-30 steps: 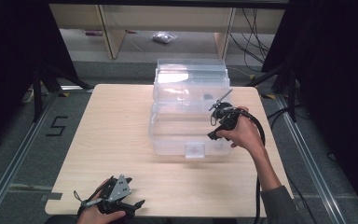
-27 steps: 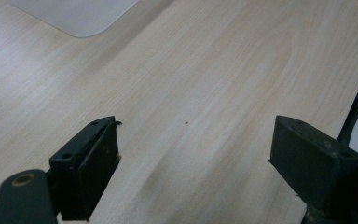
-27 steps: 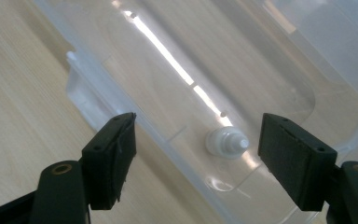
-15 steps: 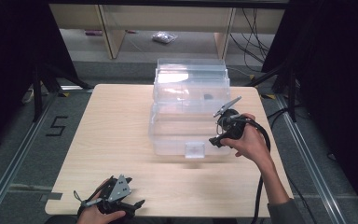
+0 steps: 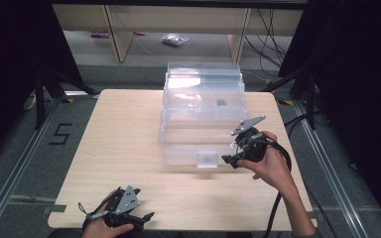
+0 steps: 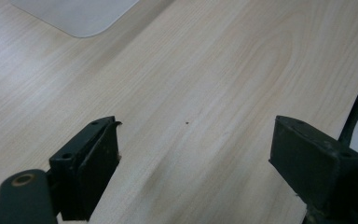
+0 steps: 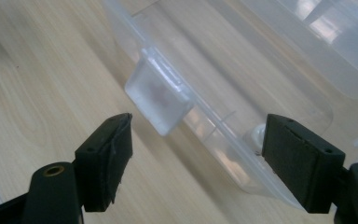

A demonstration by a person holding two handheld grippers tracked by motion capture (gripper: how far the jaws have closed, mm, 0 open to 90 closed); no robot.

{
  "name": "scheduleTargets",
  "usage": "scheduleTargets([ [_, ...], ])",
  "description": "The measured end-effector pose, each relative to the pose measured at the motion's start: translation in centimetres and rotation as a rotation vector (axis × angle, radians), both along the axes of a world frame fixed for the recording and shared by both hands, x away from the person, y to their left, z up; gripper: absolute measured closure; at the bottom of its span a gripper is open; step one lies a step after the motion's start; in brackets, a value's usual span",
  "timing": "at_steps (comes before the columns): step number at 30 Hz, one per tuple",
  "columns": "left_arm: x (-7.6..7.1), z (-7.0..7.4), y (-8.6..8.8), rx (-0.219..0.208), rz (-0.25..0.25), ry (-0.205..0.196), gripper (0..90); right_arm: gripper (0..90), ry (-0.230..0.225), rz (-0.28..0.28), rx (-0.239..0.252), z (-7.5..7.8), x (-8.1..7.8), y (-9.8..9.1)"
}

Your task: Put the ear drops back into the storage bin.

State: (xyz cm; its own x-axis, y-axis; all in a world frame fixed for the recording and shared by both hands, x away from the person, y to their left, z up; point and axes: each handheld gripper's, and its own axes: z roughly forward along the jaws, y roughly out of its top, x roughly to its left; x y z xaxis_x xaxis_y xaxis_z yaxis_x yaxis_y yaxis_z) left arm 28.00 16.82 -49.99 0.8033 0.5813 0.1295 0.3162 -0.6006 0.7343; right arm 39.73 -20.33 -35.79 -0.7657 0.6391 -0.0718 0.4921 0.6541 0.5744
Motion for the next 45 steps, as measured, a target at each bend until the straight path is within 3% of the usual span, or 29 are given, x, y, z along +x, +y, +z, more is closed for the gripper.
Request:
scheduleTargets([
  [9, -0.1, 0.1, 0.0, 0.004, -0.004, 0.008, 15.0, 24.5, -0.057, 0.015, 0.058, -1.1, -1.2, -0.4],
  [13, -0.1, 0.0, 0.0, 0.000, 0.001, -0.001, 15.0, 24.5, -0.046, 0.008, 0.077, -1.5, -1.6, -0.7],
  [15, 0.0, 0.0, 0.0, 0.001, 0.002, -0.004, 15.0, 24.4, -0.072, 0.027, 0.078, -1.9, -1.6, -1.0],
  [16, 0.0, 0.1, 0.1, 0.016, -0.002, -0.007, 15.0, 24.3, -0.070, 0.018, 0.087, -1.9, -1.8, -1.1],
  [20, 0.0, 0.0, 0.0, 0.000, 0.002, -0.002, 15.0, 24.0, -0.091, 0.002, 0.101, -2.1, -2.0, -1.5],
  [21, 0.0, 0.1, 0.1, 0.017, -0.002, -0.008, 15.0, 24.0, -0.069, 0.003, 0.100, -2.0, -2.1, -1.6],
  [22, -0.1, 0.0, 0.0, -0.002, 0.002, -0.001, 15.0, 24.0, -0.070, 0.000, 0.107, -2.1, -2.2, -1.6],
  [25, 0.0, 0.1, 0.1, 0.018, -0.005, -0.007, 15.0, 23.7, -0.073, 0.001, 0.112, -2.2, -2.4, -1.7],
  [30, 0.0, 0.0, 0.0, 0.004, 0.002, -0.005, 15.0, 22.9, -0.090, -0.012, 0.132, -2.4, -2.9, -1.9],
  [31, 0.1, 0.0, 0.0, -0.001, -0.001, -0.009, 15.0, 22.6, -0.071, -0.002, 0.120, -2.3, -3.0, -2.0],
  [32, 0.0, 0.2, 0.1, 0.016, -0.006, -0.003, 15.0, 22.6, -0.075, -0.002, 0.118, -2.4, -3.2, -1.9],
  [35, -0.1, 0.1, 0.1, -0.001, -0.002, 0.000, 15.0, 22.5, -0.079, -0.011, 0.132, -2.9, -3.6, -1.8],
  [36, 0.0, 0.2, 0.1, 0.019, -0.009, -0.004, 15.0, 22.5, -0.079, -0.011, 0.132, -2.9, -3.6, -1.8],
  [39, -0.1, 0.0, 0.0, 0.001, -0.002, -0.001, 15.0, 22.4, -0.087, 0.000, 0.119, -3.5, -3.8, -1.9],
  [40, 0.0, 0.1, 0.1, 0.015, -0.006, -0.005, 15.0, 22.4, -0.077, -0.016, 0.120, -3.6, -4.0, -1.9],
  [41, 0.0, 0.1, 0.1, 0.015, -0.005, -0.006, 15.0, 22.4, -0.091, 0.005, 0.117, -3.7, -3.9, -2.0],
  [42, 0.0, 0.2, 0.1, 0.015, -0.007, -0.003, 14.9, 22.4, -0.062, -0.022, 0.114, -3.6, -4.1, -2.0],
  [44, 0.0, 0.2, 0.1, 0.013, -0.008, -0.002, 15.0, 22.2, -0.090, -0.006, 0.117, -3.8, -4.1, -2.2],
  [45, -0.1, 0.1, 0.0, -0.008, -0.003, -0.006, 15.0, 22.0, -0.081, -0.014, 0.122, -3.9, -4.2, -2.2],
])
